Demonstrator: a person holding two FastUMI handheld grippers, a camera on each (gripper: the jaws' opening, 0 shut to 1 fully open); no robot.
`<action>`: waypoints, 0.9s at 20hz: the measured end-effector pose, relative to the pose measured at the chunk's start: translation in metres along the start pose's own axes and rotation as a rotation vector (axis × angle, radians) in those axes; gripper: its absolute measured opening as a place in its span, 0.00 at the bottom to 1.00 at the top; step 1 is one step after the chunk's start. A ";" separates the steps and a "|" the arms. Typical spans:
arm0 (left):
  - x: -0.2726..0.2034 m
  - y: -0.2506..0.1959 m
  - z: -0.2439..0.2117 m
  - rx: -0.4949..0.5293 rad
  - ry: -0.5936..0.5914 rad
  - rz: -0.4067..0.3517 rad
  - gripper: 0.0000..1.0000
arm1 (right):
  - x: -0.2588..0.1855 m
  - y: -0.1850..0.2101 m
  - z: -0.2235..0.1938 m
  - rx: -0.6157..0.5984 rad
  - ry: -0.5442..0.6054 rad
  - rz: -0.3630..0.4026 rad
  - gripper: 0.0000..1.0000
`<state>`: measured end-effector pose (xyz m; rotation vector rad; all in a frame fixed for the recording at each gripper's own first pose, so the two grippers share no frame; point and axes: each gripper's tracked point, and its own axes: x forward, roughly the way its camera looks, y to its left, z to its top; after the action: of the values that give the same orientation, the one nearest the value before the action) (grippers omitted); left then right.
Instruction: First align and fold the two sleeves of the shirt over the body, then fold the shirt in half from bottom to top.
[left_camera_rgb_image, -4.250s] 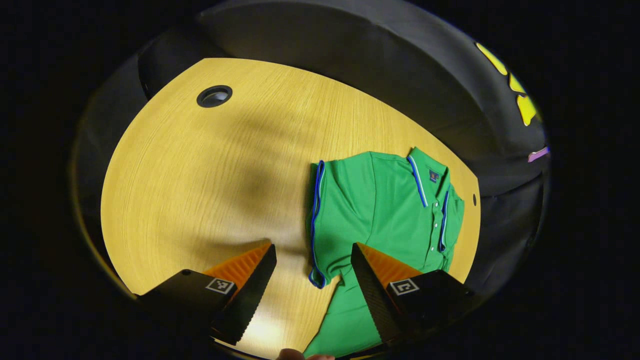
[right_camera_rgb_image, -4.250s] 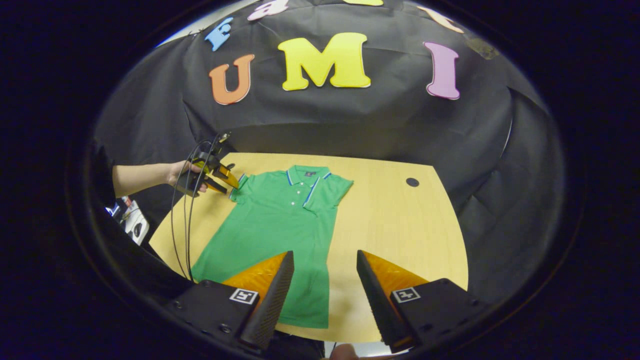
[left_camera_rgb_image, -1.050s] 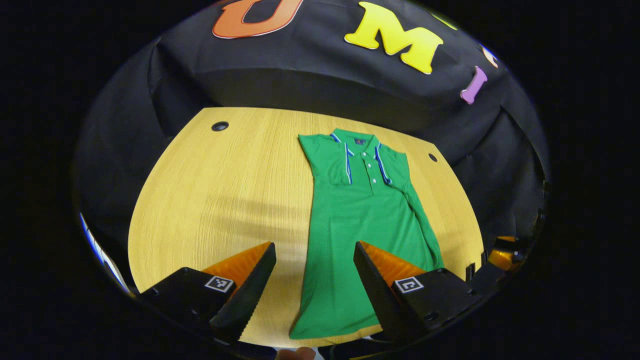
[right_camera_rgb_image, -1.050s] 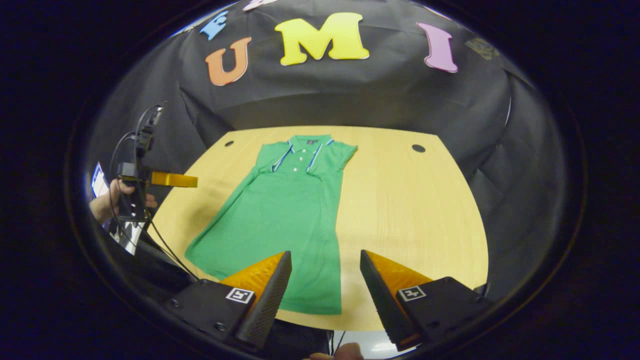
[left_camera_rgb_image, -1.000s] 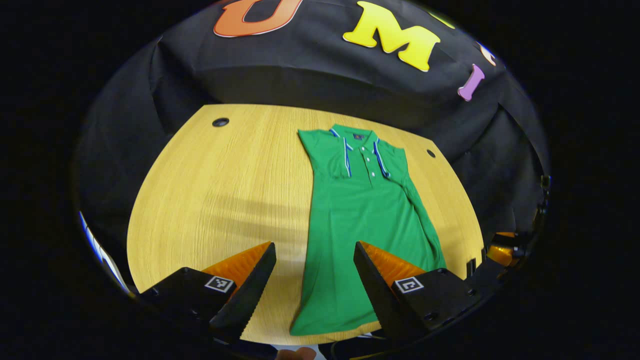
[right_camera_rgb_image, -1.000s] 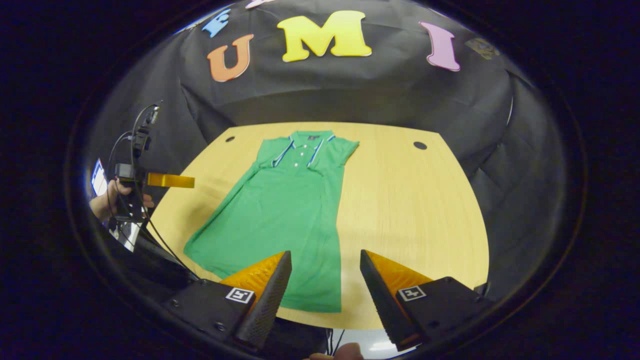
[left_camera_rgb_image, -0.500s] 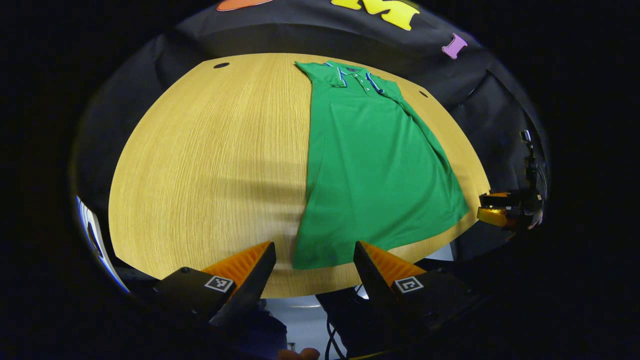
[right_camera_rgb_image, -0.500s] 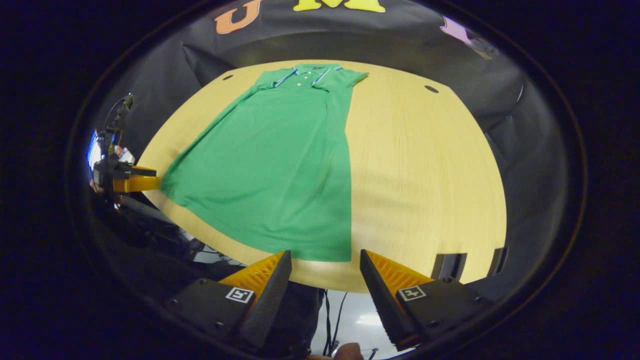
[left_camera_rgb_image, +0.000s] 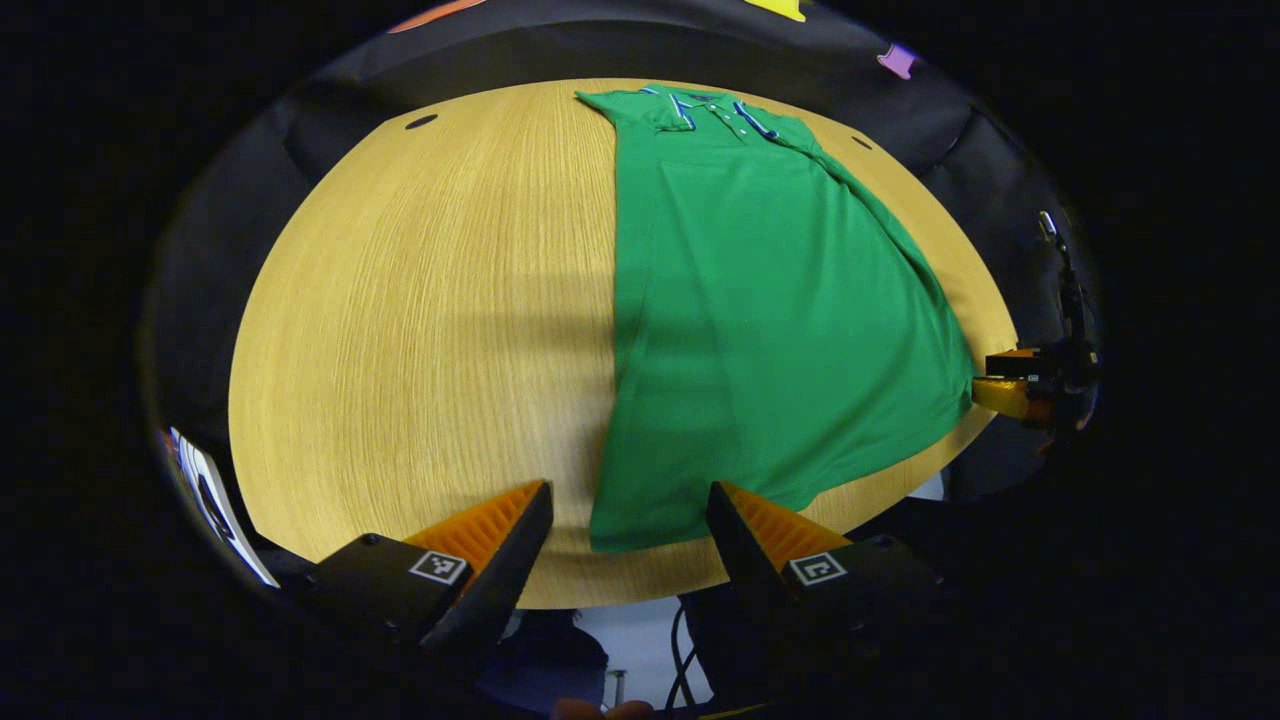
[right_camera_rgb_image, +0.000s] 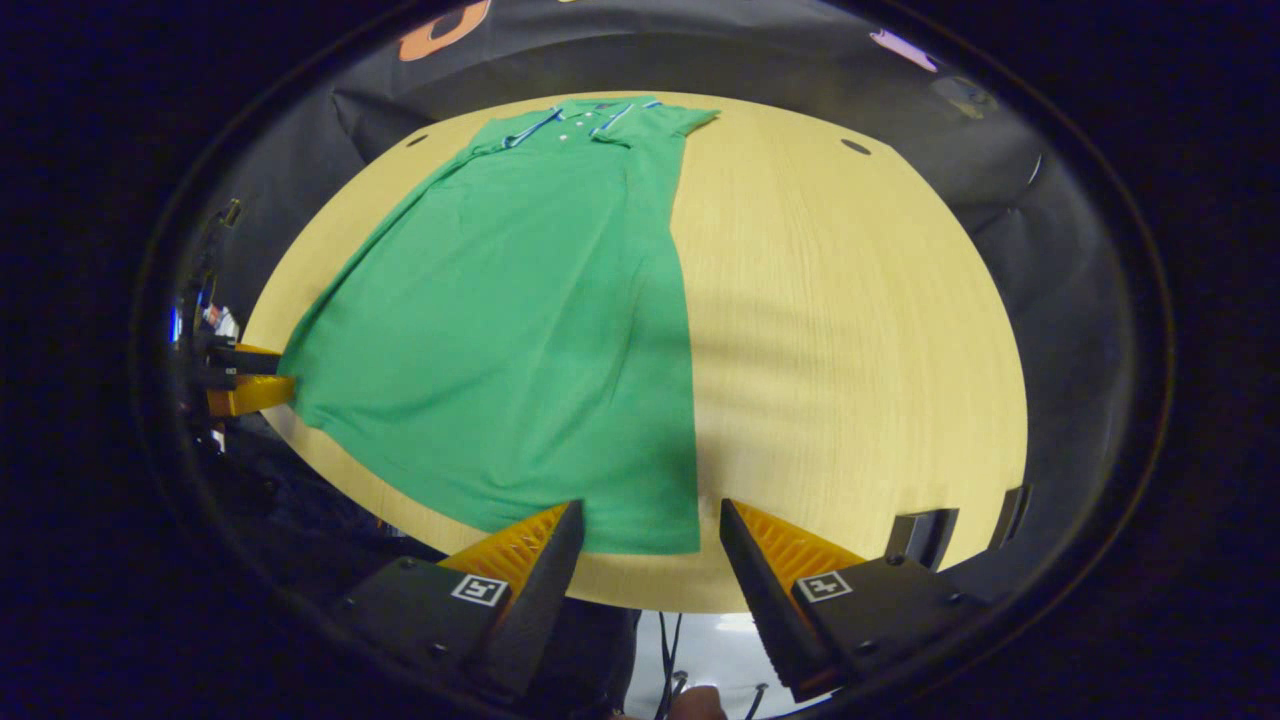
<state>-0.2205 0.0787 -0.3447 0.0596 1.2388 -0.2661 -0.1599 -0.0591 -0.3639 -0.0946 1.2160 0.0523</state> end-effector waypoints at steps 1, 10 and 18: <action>0.001 0.001 0.000 0.012 0.010 0.026 1.00 | -0.005 0.001 0.004 0.007 -0.003 0.005 0.89; 0.005 -0.024 0.001 -0.033 0.074 0.025 0.74 | 0.001 0.005 0.004 0.016 0.037 0.017 0.29; -0.012 -0.044 0.005 -0.168 0.044 -0.209 0.03 | -0.012 0.004 0.004 0.112 0.075 0.094 0.02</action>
<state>-0.2300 0.0371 -0.3273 -0.2107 1.3086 -0.3421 -0.1602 -0.0541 -0.3518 0.0590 1.2952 0.0630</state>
